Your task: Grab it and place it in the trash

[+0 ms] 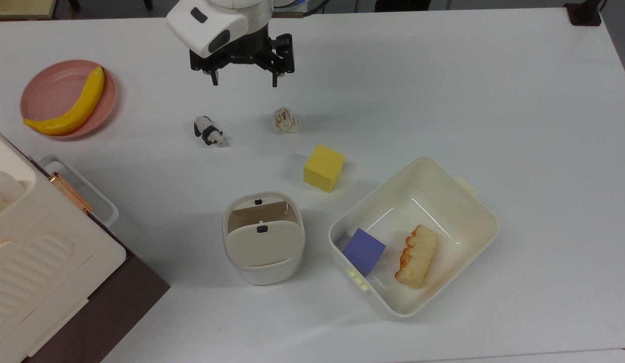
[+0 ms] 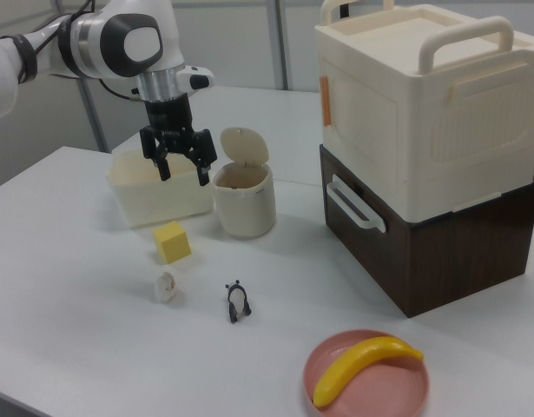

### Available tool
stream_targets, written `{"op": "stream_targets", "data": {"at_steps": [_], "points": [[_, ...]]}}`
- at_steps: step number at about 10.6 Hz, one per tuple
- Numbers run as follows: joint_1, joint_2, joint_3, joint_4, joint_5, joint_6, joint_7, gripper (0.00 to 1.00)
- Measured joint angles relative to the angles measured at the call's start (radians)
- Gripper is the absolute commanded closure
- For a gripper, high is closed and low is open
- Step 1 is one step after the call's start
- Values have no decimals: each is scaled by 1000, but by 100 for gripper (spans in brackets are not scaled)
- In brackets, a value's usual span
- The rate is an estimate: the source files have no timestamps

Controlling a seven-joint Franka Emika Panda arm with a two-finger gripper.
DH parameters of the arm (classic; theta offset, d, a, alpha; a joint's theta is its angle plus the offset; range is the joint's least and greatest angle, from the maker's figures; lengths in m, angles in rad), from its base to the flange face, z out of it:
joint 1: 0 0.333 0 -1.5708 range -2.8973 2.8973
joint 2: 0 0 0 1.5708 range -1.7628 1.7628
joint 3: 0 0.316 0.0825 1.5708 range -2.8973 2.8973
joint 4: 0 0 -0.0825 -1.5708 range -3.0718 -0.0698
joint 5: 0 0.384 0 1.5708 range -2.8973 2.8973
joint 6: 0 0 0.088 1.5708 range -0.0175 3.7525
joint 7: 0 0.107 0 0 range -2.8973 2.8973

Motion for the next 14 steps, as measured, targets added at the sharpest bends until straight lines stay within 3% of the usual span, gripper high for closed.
{"op": "stream_targets", "data": {"at_steps": [10,14], "points": [[2,-1,2,-4,0,-1,-28,0],[39,3,9,-115,-1,-19,-131,0]]}}
